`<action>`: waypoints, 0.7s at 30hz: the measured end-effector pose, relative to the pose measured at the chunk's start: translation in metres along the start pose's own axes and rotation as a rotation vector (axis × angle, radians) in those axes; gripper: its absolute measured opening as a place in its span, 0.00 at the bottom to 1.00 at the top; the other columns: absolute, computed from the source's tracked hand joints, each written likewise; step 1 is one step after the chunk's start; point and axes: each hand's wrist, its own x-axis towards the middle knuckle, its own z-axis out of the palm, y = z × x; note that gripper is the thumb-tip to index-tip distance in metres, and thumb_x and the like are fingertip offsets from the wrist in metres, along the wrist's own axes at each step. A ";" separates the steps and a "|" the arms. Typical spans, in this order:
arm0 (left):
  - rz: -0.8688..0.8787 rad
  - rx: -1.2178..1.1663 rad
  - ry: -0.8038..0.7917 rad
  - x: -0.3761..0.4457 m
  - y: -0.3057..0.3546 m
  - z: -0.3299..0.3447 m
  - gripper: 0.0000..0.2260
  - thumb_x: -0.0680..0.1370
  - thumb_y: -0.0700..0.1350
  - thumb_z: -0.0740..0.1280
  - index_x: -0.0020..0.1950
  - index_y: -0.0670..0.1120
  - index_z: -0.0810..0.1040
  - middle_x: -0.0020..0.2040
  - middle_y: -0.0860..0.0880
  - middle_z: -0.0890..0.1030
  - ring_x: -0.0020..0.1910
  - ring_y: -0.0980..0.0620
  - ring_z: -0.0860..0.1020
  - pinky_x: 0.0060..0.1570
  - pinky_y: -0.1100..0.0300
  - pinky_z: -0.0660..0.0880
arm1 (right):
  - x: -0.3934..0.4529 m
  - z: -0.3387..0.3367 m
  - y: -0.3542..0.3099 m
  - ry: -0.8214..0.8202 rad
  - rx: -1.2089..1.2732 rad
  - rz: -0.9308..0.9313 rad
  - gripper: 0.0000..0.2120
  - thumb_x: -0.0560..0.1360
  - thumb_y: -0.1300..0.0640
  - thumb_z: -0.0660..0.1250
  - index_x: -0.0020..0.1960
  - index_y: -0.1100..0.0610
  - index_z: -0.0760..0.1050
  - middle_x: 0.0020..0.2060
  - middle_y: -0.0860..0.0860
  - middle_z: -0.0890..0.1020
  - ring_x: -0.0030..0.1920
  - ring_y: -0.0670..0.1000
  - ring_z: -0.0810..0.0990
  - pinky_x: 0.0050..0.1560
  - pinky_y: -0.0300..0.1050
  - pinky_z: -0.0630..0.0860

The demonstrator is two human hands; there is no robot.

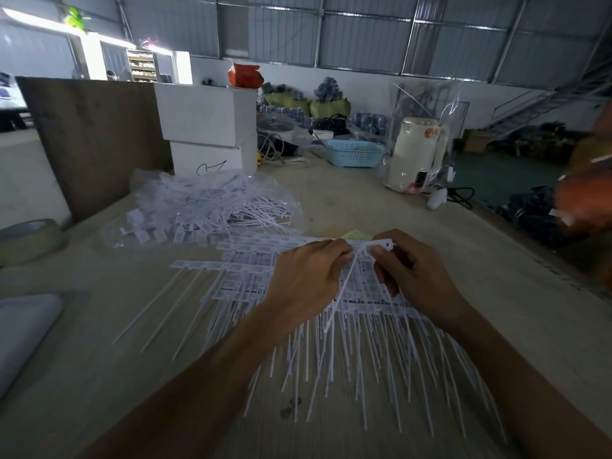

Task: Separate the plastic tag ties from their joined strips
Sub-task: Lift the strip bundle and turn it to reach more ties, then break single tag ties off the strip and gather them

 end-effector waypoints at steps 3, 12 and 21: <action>-0.060 -0.058 -0.080 0.002 -0.001 0.001 0.15 0.82 0.52 0.57 0.55 0.48 0.82 0.48 0.50 0.85 0.45 0.45 0.82 0.39 0.51 0.77 | 0.000 0.000 0.003 -0.005 -0.012 0.008 0.07 0.83 0.56 0.62 0.47 0.54 0.76 0.28 0.54 0.78 0.23 0.54 0.74 0.28 0.46 0.74; -0.192 -0.353 -0.140 0.001 -0.008 0.008 0.11 0.82 0.50 0.63 0.45 0.50 0.82 0.37 0.53 0.82 0.35 0.53 0.80 0.38 0.51 0.78 | -0.002 0.002 0.009 -0.037 -0.080 -0.030 0.06 0.83 0.57 0.60 0.52 0.55 0.76 0.28 0.52 0.78 0.23 0.49 0.74 0.28 0.43 0.72; -0.150 -0.364 -0.063 0.001 -0.004 0.009 0.04 0.80 0.48 0.68 0.51 0.50 0.81 0.39 0.58 0.80 0.38 0.59 0.78 0.37 0.60 0.73 | 0.000 -0.003 0.008 -0.037 0.178 0.266 0.11 0.82 0.50 0.62 0.52 0.55 0.79 0.29 0.54 0.80 0.25 0.53 0.73 0.27 0.43 0.72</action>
